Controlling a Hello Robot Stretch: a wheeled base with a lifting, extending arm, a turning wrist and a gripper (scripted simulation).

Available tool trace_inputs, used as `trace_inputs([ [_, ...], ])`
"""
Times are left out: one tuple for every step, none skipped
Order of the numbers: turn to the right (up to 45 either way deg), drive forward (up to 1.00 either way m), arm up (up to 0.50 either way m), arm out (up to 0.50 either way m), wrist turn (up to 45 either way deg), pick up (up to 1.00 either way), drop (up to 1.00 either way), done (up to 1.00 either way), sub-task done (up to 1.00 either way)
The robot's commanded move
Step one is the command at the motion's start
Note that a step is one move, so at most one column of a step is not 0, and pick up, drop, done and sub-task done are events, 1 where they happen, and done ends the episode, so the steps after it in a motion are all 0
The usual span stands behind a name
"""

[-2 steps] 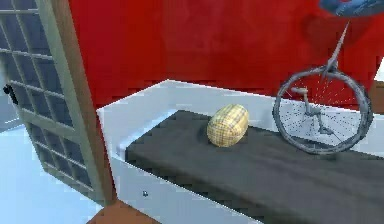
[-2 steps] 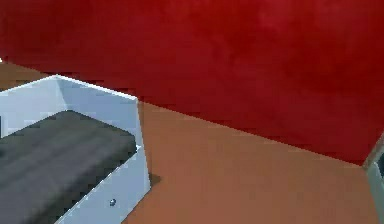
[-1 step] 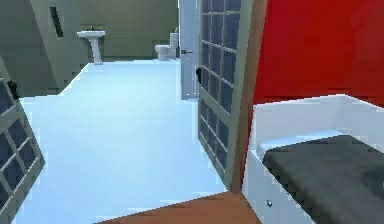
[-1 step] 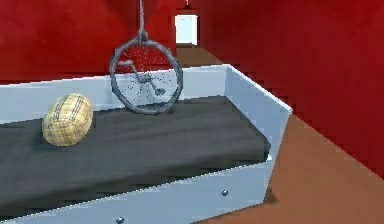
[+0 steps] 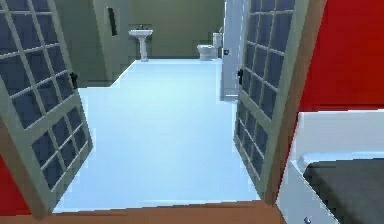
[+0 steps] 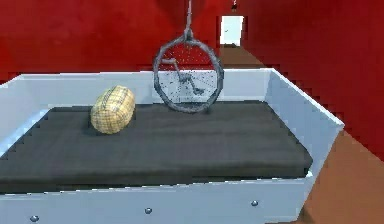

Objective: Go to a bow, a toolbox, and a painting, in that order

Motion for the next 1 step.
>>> trace_inputs([
  [0.0, 1.0, 0.0, 0.0, 0.0, 0.0, 0.0, 0.0, 0.0],
])
